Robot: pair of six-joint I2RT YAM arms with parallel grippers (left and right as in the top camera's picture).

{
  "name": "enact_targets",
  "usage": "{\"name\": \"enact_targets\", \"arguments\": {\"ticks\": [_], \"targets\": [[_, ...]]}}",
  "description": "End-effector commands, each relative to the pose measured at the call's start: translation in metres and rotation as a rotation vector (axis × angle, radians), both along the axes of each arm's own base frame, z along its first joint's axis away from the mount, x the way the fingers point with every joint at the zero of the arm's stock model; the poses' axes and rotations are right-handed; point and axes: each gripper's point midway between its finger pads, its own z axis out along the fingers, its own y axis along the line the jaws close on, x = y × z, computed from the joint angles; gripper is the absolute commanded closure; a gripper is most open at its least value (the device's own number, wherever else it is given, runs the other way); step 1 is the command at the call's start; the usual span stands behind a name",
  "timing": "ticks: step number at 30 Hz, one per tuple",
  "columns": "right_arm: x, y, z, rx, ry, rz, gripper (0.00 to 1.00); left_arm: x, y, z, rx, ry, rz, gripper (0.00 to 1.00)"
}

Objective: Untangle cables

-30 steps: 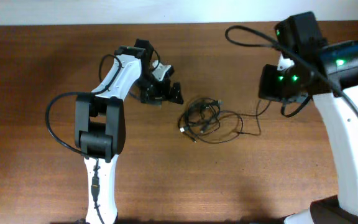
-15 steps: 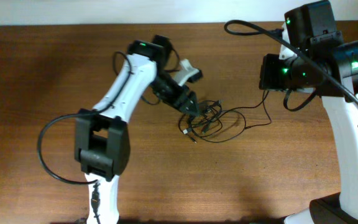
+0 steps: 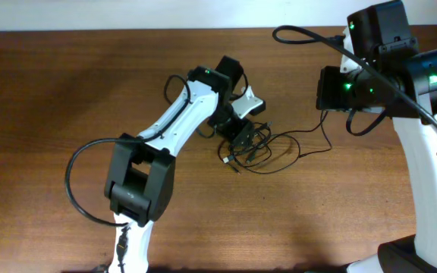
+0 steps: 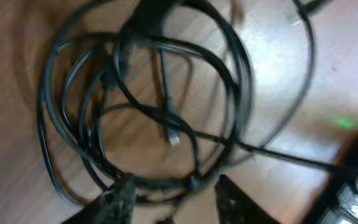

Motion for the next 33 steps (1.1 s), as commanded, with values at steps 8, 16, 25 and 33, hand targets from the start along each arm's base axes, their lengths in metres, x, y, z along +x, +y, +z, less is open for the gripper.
{"name": "enact_targets", "arguments": {"ticks": [8,16,25,33], "targets": [[0.001,0.003,0.002,0.005,-0.005,0.009,0.96,-0.008,0.003,-0.025,0.011,0.051,0.055,0.54],[0.001,0.003,0.002,0.005,-0.005,0.009,0.96,-0.018,-0.004,-0.019,0.005,0.03,-0.052,0.44],[-0.001,0.001,0.001,-0.027,-0.004,0.057,0.96,0.002,-0.004,-0.022,-0.006,-0.047,-0.039,1.0],[-0.011,-0.022,-0.013,-0.148,0.058,0.008,0.96,0.048,0.072,-0.022,0.017,0.033,0.32,1.0]]}}
